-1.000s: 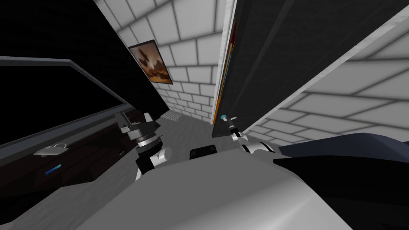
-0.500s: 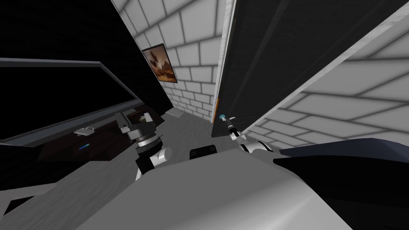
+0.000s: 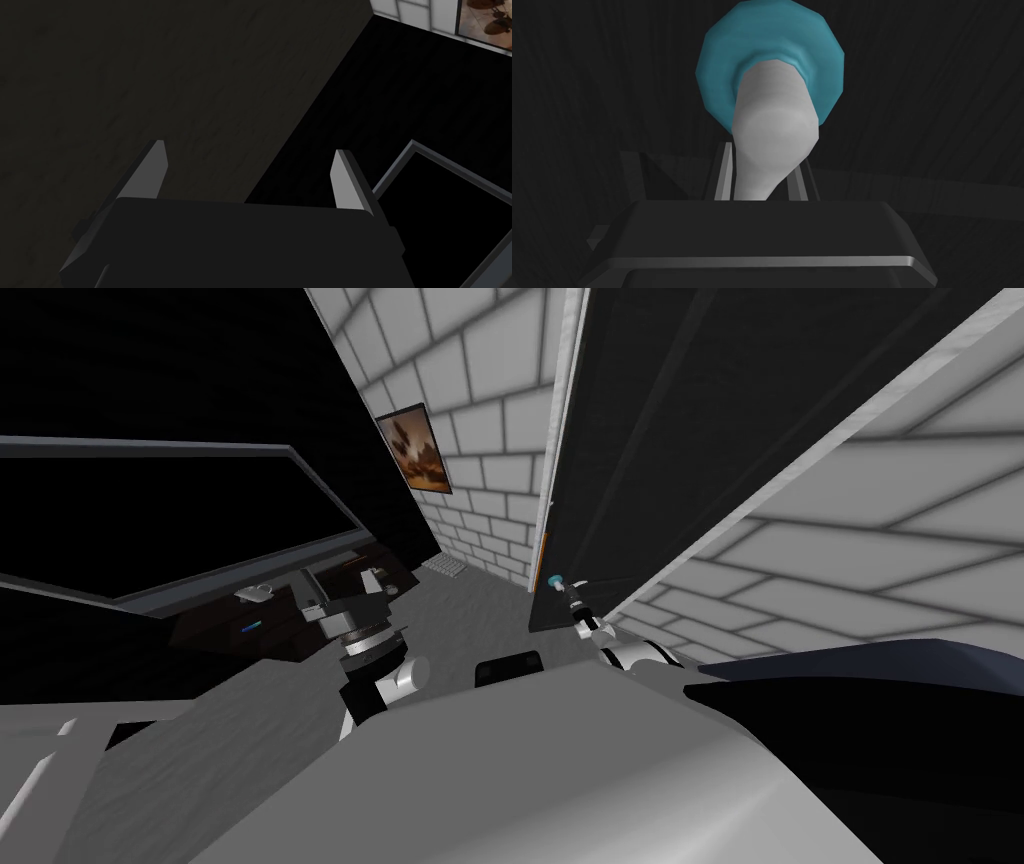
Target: Pull the door open
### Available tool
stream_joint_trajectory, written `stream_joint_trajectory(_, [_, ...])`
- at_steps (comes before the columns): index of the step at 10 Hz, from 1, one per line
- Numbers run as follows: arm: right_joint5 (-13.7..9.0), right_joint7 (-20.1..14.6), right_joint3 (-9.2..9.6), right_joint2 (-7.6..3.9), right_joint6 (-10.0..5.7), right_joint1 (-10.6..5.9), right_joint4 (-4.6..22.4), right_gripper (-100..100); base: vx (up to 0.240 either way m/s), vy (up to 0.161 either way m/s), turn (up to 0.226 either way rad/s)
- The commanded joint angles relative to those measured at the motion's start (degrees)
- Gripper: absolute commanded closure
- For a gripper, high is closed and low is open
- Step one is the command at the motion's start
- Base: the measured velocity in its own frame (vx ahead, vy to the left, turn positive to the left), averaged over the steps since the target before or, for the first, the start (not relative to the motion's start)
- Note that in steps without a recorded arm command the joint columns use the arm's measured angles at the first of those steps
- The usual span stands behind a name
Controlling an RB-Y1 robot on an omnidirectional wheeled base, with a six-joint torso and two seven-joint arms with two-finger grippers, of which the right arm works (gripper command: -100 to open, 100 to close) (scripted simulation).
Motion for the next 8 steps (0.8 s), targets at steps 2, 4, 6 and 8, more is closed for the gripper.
stream_joint_trajectory(2, [0.8, -2.2, 0.94, -1.44, -2.58, 1.17, 0.6, 100, -0.211, -0.047, 0.132])
stream_joint_trajectory(4, [1.4, -4.0, 1.67, -2.91, -4.59, 2.23, 0.8, 100, -0.182, -0.081, 0.158])
stream_joint_trajectory(6, [2.0, -5.7, 2.31, -4.19, -6.35, 3.14, 1.0, 100, -0.193, -0.076, 0.125])
stream_joint_trajectory(8, [2.1, -5.8, 2.44, -4.18, -6.53, 2.98, 1.5, 100, -0.140, -0.051, 0.062])
